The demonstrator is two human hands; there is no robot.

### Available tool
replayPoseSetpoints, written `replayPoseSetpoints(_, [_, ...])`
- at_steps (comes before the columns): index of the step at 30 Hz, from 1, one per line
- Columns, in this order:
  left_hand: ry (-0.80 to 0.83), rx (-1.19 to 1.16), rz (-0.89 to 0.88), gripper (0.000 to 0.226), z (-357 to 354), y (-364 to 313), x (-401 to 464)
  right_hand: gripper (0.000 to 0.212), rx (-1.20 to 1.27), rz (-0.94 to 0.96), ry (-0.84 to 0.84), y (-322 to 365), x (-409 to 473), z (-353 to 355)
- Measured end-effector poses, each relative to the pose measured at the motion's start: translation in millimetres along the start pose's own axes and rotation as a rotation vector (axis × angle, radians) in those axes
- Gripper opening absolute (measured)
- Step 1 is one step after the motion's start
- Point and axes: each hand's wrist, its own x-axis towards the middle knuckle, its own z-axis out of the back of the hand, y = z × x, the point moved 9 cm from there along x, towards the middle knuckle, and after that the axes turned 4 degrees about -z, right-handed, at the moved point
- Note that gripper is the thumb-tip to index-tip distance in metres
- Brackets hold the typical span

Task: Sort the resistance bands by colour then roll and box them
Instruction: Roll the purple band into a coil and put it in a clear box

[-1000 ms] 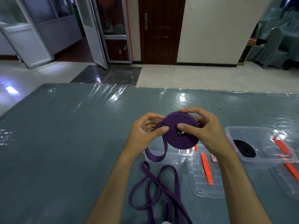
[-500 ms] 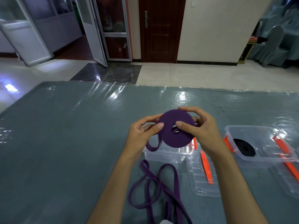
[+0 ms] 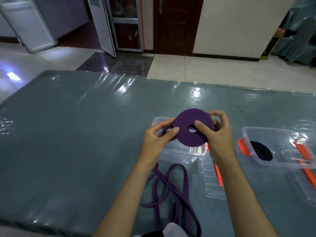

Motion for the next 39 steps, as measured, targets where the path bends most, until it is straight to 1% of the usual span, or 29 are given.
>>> replayPoseSetpoints(2, [-0.088,0.004,-0.005,0.026,4.7,7.7,-2.0,0.045,0.028,-0.011,-0.03,-9.2,0.2,1.0])
replayPoseSetpoints(4, [-0.222,-0.002,0.011,0.022,12.1,18.4,-4.0,0.044,0.05,-0.028,-0.056,-17.8,1.2,-0.3])
replayPoseSetpoints(6, [-0.294,-0.026,0.041,0.023,15.1,31.1,-4.8,0.043,0.054,-0.042,-0.091,-24.7,4.0,-1.3])
replayPoseSetpoints(7, [-0.292,-0.043,0.053,0.022,14.0,37.0,-4.5,0.043,0.055,-0.047,-0.112,-27.5,6.5,-1.2])
replayPoseSetpoints(10, [-0.218,-0.107,0.098,0.014,5.8,54.4,-1.1,0.042,0.083,-0.063,-0.175,-37.1,15.3,1.0])
replayPoseSetpoints(13, [-0.196,-0.188,0.196,0.021,4.5,71.6,9.5,0.043,0.102,-0.087,-0.193,-52.3,24.1,1.2])
replayPoseSetpoints(16, [-0.236,-0.125,0.251,0.026,13.0,84.3,28.9,0.046,0.091,-0.18,-0.186,-79.0,34.7,3.6])
replayPoseSetpoints(20, [-0.353,-0.021,0.321,0.026,27.6,113.2,52.4,0.043,-0.014,-0.304,-0.152,-118.1,51.9,13.7])
replayPoseSetpoints(23, [-0.407,0.038,0.409,0.024,40.0,144.5,68.9,0.043,-0.106,-0.456,-0.117,-153.3,61.1,21.9])
replayPoseSetpoints(26, [-0.436,0.18,0.48,0.026,59.6,176.7,85.6,0.032,-0.28,-0.581,-0.044,-183.0,71.9,26.3])
replayPoseSetpoints(30, [-0.435,0.319,0.599,0.027,78.0,221.5,101.5,0.014,-0.523,-0.629,0.069,-215.2,88.7,25.5])
replayPoseSetpoints(32, [-0.423,0.376,0.658,0.026,83.5,241.9,107.5,0.02,-0.648,-0.64,0.117,-229.1,96.1,25.6])
replayPoseSetpoints(33, [-0.415,0.404,0.684,0.028,86.0,251.3,110.4,0.02,-0.688,-0.653,0.139,-236.0,99.2,25.6])
replayPoseSetpoints(36, [-0.415,0.469,0.729,0.032,92.3,272.2,117.2,0.004,-0.767,-0.727,0.204,-255.5,106.6,24.0])
replayPoseSetpoints(39, [-0.435,0.51,0.766,0.031,97.4,288.7,120.6,0.008,-0.801,-0.81,0.232,-274.2,111.7,23.4])
